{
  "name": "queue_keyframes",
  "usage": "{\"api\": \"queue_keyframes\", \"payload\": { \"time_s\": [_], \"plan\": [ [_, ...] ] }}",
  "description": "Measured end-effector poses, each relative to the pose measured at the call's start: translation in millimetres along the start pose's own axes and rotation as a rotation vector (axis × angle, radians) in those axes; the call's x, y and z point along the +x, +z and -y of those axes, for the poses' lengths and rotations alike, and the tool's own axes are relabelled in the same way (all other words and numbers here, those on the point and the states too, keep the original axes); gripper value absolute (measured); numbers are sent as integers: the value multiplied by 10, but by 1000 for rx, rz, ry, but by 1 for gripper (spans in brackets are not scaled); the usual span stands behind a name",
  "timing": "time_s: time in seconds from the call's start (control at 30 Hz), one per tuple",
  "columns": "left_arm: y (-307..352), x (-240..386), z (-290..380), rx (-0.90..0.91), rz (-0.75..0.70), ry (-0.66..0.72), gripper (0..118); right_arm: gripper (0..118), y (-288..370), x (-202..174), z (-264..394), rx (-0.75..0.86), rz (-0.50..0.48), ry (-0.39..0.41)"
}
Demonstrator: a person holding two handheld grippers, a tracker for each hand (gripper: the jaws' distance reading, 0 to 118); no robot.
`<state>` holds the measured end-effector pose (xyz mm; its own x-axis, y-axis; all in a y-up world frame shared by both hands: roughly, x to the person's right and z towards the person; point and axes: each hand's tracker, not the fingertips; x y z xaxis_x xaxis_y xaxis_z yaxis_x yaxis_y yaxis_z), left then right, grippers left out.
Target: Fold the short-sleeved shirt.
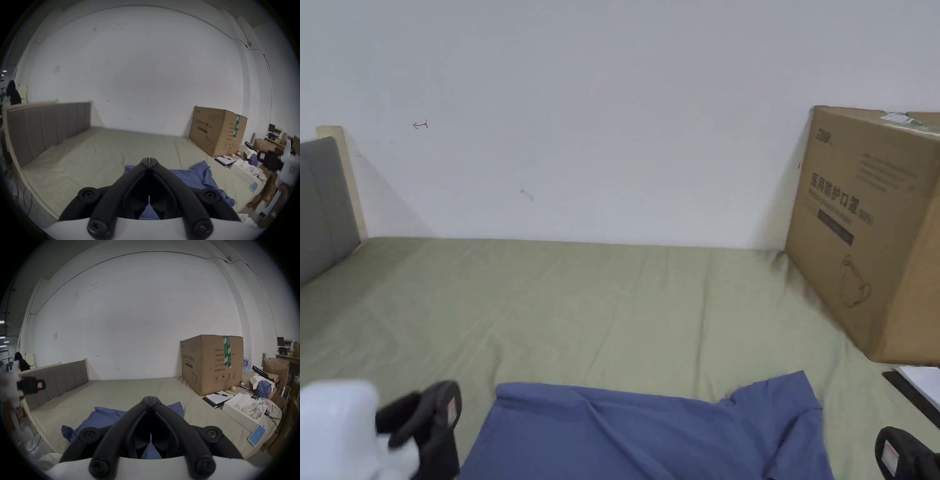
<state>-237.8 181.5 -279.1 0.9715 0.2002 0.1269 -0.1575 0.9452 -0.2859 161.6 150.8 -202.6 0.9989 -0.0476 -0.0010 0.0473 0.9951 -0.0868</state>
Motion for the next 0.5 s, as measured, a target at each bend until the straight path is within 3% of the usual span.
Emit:
{"api": "queue_keyframes", "payload": {
  "time_s": [0.13,0.2,0.23,0.3,0.33,0.4,0.43,0.47,0.5],
  "plan": [
    [-1273,-472,-517,-539,63,161,0,0,-211,31,40,-97,-46,19],
    [-1918,-638,-468,-704,97,126,0,0,-338,35,127,-153,-76,2],
    [-2221,-690,-413,-776,38,77,0,0,-413,37,166,-179,-94,-9],
    [-2717,-859,-296,-802,-63,98,2,0,-563,27,247,-223,-111,-16],
    [-2972,-957,-243,-818,-109,122,9,0,-643,12,313,-251,-115,-8],
    [-3300,-1029,-125,-802,-118,177,15,0,-799,-5,399,-286,-123,8],
    [-3496,-1087,-63,-791,-128,191,45,0,-887,-5,445,-303,-133,10],
    [-3677,-1123,8,-804,-125,190,96,0,-961,-9,504,-320,-142,12],
    [-3794,-1164,55,-813,-122,196,118,0,-1030,-7,541,-334,-147,12]
  ]
}}
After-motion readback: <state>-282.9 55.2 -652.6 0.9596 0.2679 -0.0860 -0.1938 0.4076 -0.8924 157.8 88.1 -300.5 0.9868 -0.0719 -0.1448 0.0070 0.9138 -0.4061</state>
